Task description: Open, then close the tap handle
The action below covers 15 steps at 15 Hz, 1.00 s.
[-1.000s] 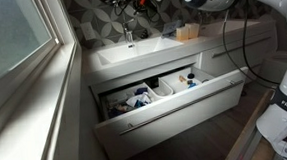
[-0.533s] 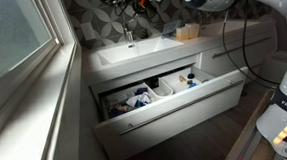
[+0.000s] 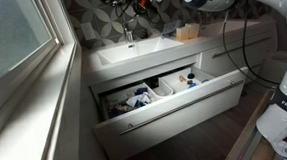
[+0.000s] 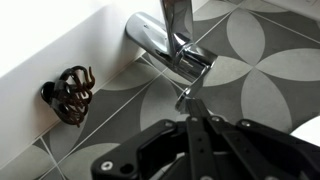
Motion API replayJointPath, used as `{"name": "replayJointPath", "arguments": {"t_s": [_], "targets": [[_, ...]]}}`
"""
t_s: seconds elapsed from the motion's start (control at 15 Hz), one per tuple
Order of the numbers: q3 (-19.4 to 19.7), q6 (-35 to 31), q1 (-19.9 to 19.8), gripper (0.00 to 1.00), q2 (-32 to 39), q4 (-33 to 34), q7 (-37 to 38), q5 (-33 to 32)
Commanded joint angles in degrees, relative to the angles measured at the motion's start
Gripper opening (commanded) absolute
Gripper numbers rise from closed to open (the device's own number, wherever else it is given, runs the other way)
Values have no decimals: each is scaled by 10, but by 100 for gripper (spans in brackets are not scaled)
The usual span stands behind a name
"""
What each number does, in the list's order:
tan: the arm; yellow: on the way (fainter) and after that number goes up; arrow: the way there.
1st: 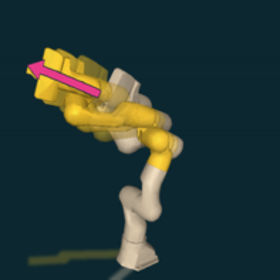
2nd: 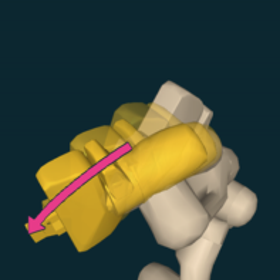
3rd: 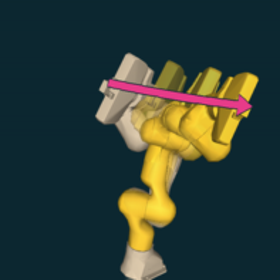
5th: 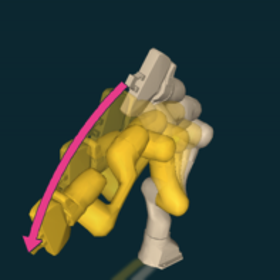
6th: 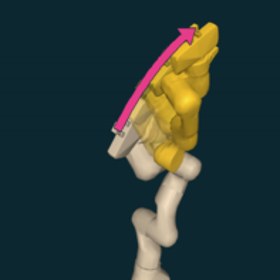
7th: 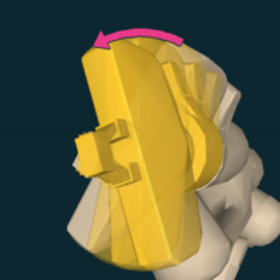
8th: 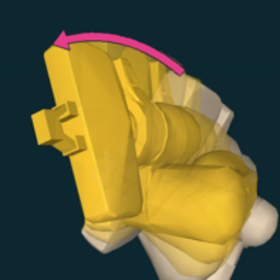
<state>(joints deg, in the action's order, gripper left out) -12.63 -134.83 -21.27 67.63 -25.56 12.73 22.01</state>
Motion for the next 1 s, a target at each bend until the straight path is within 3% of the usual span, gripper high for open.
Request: {"name": "replayJointPath", "arguments": {"t_s": [0.0,0.93], "targets": [[12,12,-1,1,-3,-7,5,-5],[47,66,3,1,8,6,15,-23]]}}
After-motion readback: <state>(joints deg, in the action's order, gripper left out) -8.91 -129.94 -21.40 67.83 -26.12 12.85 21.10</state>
